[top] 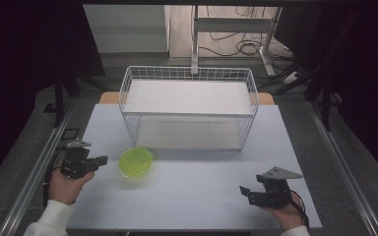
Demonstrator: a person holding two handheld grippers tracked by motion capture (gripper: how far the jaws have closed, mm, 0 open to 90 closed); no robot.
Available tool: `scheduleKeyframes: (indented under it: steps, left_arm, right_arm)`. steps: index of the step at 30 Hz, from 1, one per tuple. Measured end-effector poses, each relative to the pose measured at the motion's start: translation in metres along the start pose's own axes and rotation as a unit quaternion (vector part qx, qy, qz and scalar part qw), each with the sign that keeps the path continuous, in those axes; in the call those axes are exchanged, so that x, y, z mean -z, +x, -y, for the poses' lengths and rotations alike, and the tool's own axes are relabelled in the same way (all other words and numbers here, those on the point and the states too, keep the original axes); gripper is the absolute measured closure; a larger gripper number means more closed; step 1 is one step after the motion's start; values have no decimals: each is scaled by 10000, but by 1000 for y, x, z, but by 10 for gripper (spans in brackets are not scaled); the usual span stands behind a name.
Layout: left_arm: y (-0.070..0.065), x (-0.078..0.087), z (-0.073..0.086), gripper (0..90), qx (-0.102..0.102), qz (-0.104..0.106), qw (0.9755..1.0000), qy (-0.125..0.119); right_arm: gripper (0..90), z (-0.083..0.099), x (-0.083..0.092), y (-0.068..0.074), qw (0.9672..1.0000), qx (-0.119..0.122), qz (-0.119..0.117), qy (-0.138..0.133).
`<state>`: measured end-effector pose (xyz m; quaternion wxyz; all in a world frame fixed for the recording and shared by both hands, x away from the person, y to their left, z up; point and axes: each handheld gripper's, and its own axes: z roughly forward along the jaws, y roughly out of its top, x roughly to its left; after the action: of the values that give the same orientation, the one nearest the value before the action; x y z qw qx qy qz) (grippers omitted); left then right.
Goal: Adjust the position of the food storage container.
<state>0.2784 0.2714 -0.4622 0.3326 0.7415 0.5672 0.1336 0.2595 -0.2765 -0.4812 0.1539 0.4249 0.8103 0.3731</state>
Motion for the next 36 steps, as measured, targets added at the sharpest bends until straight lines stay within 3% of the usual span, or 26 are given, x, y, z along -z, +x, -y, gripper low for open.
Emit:
scheduleKeyframes:
  steps: [5, 8, 12, 16, 26, 36]
  left_arm:
    - [-3, -26, -6, 898, -148, -154, 9992, 327]
    - [1, -31, -6, 898, -156, -185, 9988, 428]
    - [4, -36, -8, 898, -83, -92, 9988, 469]
    - [1, -42, -6, 898, -166, 41, 9981, 593]
    - [1, -56, -11, 899, -90, 355, 9973, 633]
    - [-13, -68, -18, 899, -211, 407, 9961, 759]
  right_arm:
    - [232, 0, -2, -1, 10000, 43, 42, 56]
    - [233, 0, -2, -1, 9999, 67, 48, 87]
    - [235, 2, -3, -2, 9998, 89, 86, 145]
    - [235, 2, -3, -1, 9998, 87, 90, 128]
    - [235, 2, -4, -2, 9997, 112, 131, 182]
    - [235, 3, -4, -1, 9996, 119, 135, 197]
